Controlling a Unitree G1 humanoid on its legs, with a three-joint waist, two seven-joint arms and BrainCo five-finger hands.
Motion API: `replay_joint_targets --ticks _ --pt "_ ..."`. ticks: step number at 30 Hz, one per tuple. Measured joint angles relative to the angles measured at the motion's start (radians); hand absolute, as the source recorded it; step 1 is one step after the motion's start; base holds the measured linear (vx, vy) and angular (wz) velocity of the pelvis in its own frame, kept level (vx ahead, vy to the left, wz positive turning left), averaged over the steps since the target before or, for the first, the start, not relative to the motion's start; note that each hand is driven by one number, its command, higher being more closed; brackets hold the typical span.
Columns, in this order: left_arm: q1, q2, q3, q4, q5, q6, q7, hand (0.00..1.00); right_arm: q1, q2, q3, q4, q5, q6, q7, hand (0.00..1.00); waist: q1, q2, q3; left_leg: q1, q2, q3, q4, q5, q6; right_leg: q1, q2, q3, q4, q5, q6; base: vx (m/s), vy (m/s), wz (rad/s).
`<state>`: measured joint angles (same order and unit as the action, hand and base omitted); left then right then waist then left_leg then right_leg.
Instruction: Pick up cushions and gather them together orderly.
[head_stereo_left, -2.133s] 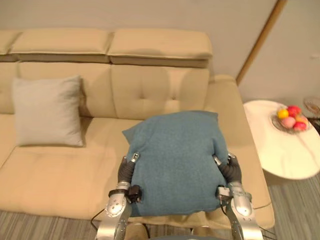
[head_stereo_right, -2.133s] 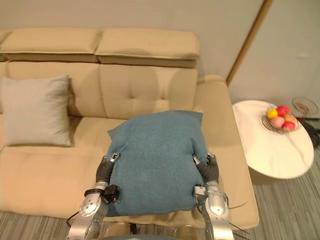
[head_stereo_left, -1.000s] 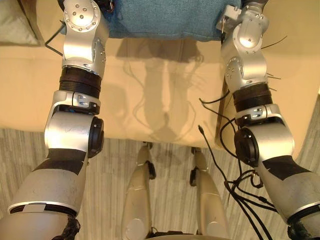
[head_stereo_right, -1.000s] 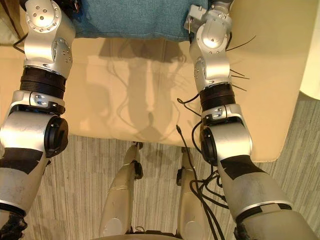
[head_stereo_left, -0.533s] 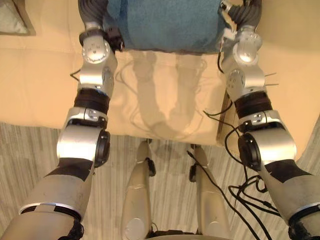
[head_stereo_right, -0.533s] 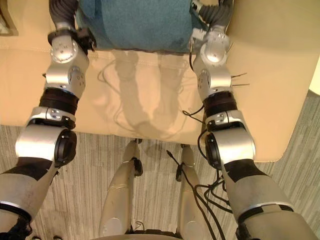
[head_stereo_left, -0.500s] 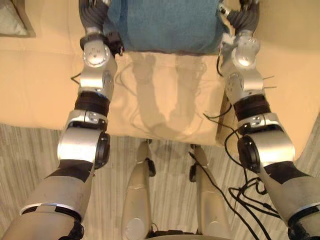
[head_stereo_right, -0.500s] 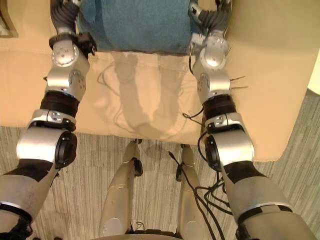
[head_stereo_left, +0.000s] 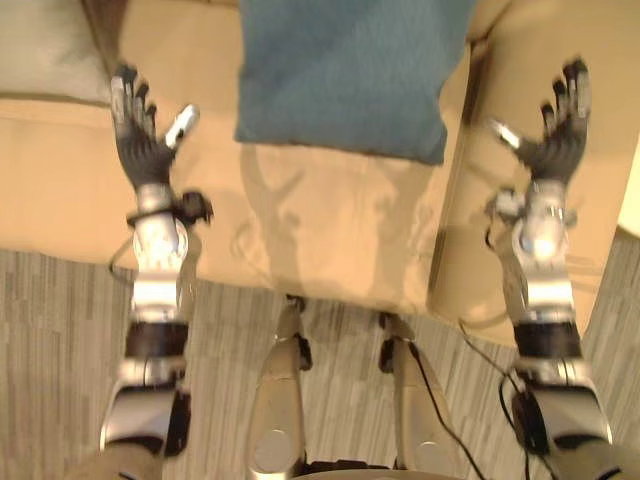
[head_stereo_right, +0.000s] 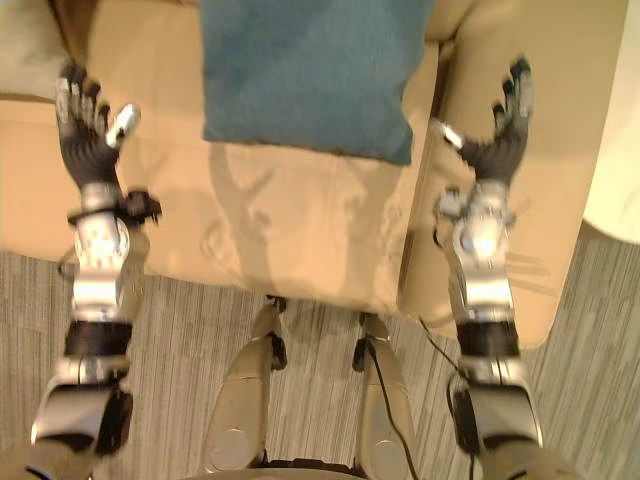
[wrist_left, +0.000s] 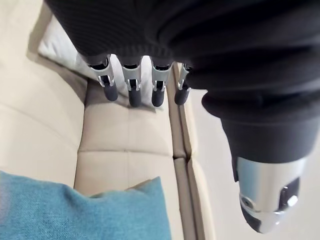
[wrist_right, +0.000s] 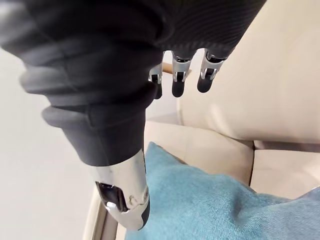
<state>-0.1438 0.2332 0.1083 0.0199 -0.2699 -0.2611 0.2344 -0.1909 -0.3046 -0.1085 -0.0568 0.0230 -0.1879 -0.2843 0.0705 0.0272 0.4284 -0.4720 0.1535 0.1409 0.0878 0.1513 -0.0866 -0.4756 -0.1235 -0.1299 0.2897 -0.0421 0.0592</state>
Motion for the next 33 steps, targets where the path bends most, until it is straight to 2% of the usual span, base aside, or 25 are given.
replay_joint_targets --ticks 3,5,6,7,8,9,13,19,24,25,26,27,28,29,31,32,33 --pt "0.2 -0.069 -0.045 0.013 0.022 0.02 -0.073 0.0 0.184 0.091 0.012 0.025 -0.047 -0.001 0.076 0.0 0.001 -0.003 -0.036 0.035 0.003 0.004 0.053 -0.047 0.006 0.061 0.002 -0.005 -0.003 -0.022 0.009 0.03 -0.02 0.01" --pt "0.29 -0.095 -0.082 0.101 0.087 0.039 -0.136 0.0 0.315 0.151 0.019 0.15 -0.106 0.004 0.126 0.0 -0.002 -0.01 -0.087 0.096 0.005 0.019 0.06 -0.067 0.004 0.13 0.008 0.002 -0.033 -0.021 0.008 0.1 0.001 -0.15" --pt "0.305 -0.097 -0.088 0.135 0.107 0.046 -0.151 0.0 0.342 0.162 0.021 0.19 -0.118 0.007 0.139 0.0 -0.003 -0.01 -0.1 0.122 0.006 0.026 0.059 -0.076 0.0 0.154 0.009 0.007 -0.042 -0.02 0.008 0.08 0.01 -0.25" --pt "0.327 -0.097 -0.098 0.202 0.136 0.058 -0.173 0.0 0.378 0.175 0.028 0.269 -0.143 0.011 0.157 0.0 -0.004 -0.013 -0.139 0.155 0.006 0.032 0.059 -0.088 0.004 0.19 0.012 0.018 -0.063 -0.02 0.01 0.1 0.014 -0.22" --pt "0.333 -0.097 -0.098 0.245 0.156 0.061 -0.184 0.0 0.393 0.179 0.03 0.315 -0.154 0.012 0.165 0.0 -0.008 -0.013 -0.163 0.169 0.006 0.036 0.057 -0.094 0.003 0.206 0.013 0.022 -0.076 -0.018 0.013 0.12 0.01 -0.26" --pt "0.35 -0.097 -0.094 0.337 0.19 0.068 -0.2 0.0 0.416 0.18 0.029 0.414 -0.175 0.021 0.184 0.0 -0.032 -0.015 -0.209 0.212 0.007 0.047 0.047 -0.103 0.001 0.249 0.015 0.026 -0.109 -0.014 0.016 0.1 0.006 -0.16" --pt "0.378 -0.093 -0.044 0.515 0.288 0.093 -0.224 0.0 0.435 0.177 0.004 0.589 -0.234 0.023 0.202 0.0 -0.056 -0.035 -0.277 0.329 0.004 0.086 -0.005 -0.112 -0.005 0.346 0.019 0.063 -0.177 0.008 0.024 0.1 -0.001 -0.3" --pt "0.427 -0.066 0.017 0.624 0.35 0.102 -0.234 0.0 0.454 0.143 -0.039 0.712 -0.262 0.039 0.222 0.0 -0.056 -0.046 -0.328 0.428 0.0 0.138 -0.022 -0.135 -0.013 0.424 0.018 0.113 -0.221 0.02 0.03 0.07 0.012 -0.27" --pt "0.436 -0.039 0.019 0.644 0.358 0.1 -0.235 0.0 0.448 0.107 -0.04 0.747 -0.261 0.04 0.231 0.0 -0.055 -0.049 -0.335 0.424 0.001 0.179 0.004 -0.151 -0.004 0.395 0.019 0.164 -0.202 0.035 0.043 0.0 0.013 -0.27" --pt "0.424 -0.033 0.019 0.643 0.357 0.099 -0.235 0.0 0.434 0.1 -0.033 0.752 -0.26 0.041 0.23 0.0 -0.057 -0.049 -0.333 0.373 0.006 0.174 0.068 -0.177 0.011 0.354 0.018 0.164 -0.158 0.039 0.048 -0.08 0.013 -0.24" --pt "0.408 -0.032 0.019 0.64 0.349 0.099 -0.234 0.0 0.427 0.093 -0.027 0.751 -0.257 0.041 0.229 0.0 -0.056 -0.049 -0.329 0.332 0.003 0.158 0.117 -0.193 0.038 0.3 0.013 0.164 -0.099 0.051 0.065 -0.15 0.041 -0.23" --pt "0.397 -0.035 0.019 0.637 0.349 0.099 -0.234 0.0 0.421 0.085 -0.021 0.756 -0.257 0.042 0.229 0.0 -0.053 -0.038 -0.324 0.319 0.014 0.148 0.121 -0.198 0.048 0.297 0.015 0.165 -0.103 0.067 0.091 -0.16 0.039 -0.19" --pt "0.396 -0.033 0.023 0.631 0.345 0.097 -0.232 0.0 0.404 0.083 -0.013 0.76 -0.256 0.045 0.229 0.0 -0.056 -0.033 -0.313 0.311 0.025 0.157 0.126 -0.196 0.044 0.287 0.011 0.163 -0.05 0.036 0.089 -0.22 0.04 0.17" --pt "0.388 -0.029 0.022 0.626 0.339 0.098 -0.23 0.0 0.409 0.095 -0.008 0.765 -0.247 0.047 0.229 0.0 -0.063 -0.035 -0.299 0.31 0.014 0.139 0.154 -0.2 0.05 0.235 -0.006 0.156 0.303 -0.113 0.085 -0.17 0.003 0.39" --pt "0.404 -0.023 0.024 0.615 0.326 0.101 -0.224 0.0 0.418 0.102 0.003 0.786 -0.227 0.047 0.23 0.0 -0.058 -0.053 -0.309 0.302 0.0 0.111 0.177 -0.196 0.054 0.269 -0.005 0.156 0.531 -0.172 0.137 -0.18 -0.026 0.54" --pt "0.411 -0.026 0.032 0.612 0.32 0.102 -0.215 0.0 0.417 0.102 0.006 0.794 -0.222 0.047 0.23 0.0 -0.048 -0.065 -0.317 0.282 -0.007 0.102 0.183 -0.183 0.055 0.308 -0.003 0.159 0.557 -0.186 0.157 -0.19 -0.066 0.35" --pt "0.418 -0.033 0.039 0.606 0.319 0.103 -0.211 0.0 0.407 0.102 0.008 0.794 -0.22 0.047 0.23 0.0 -0.043 -0.075 -0.323 0.264 -0.011 0.101 0.188 -0.168 0.053 0.324 -0.003 0.159 0.53 -0.186 0.159 -0.18 -0.106 0.12"
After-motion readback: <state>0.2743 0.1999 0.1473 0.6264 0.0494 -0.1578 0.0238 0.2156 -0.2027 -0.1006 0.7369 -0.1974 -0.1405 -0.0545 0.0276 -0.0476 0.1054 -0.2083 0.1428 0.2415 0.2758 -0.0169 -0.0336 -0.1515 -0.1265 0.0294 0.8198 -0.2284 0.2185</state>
